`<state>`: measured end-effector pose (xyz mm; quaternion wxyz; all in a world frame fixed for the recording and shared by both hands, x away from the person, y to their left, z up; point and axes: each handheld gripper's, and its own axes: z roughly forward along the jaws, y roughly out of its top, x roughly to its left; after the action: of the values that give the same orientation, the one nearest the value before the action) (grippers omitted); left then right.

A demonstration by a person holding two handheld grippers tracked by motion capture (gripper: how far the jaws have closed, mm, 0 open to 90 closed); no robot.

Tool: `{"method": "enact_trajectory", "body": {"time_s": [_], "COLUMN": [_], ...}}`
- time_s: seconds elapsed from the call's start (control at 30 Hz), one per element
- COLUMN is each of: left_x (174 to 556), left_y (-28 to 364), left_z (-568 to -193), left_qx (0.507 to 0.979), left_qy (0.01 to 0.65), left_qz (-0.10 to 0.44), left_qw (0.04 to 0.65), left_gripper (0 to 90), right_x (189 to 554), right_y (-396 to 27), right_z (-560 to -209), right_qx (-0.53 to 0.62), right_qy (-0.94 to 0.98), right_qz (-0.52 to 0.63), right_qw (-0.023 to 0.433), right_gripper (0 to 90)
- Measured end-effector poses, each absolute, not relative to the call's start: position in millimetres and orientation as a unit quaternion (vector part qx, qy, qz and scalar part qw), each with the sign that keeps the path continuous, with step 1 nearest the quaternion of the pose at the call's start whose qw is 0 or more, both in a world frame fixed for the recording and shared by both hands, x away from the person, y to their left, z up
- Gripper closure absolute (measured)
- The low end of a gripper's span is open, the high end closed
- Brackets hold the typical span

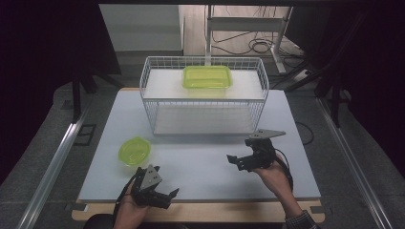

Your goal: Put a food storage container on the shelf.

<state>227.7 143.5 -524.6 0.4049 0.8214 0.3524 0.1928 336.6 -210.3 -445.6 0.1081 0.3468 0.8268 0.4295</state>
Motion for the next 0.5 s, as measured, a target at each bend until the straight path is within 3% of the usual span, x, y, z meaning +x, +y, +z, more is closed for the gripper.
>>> {"method": "enact_trajectory", "body": {"time_s": [0.5], "left_x": [227.5], "left_y": [144.3], "left_z": [-524.6], "left_qx": [0.823], "left_qy": [0.349], "left_qz": [0.196], "left_qw": [0.403], "left_gripper": [0.3], "right_x": [316.7], "right_y": [-213.7], "right_z": [-480.0], "right_qx": [0.358], "right_qy": [0.829], "right_qz": [0.415], "right_qw": [0.109], "right_gripper": [2.8]}}
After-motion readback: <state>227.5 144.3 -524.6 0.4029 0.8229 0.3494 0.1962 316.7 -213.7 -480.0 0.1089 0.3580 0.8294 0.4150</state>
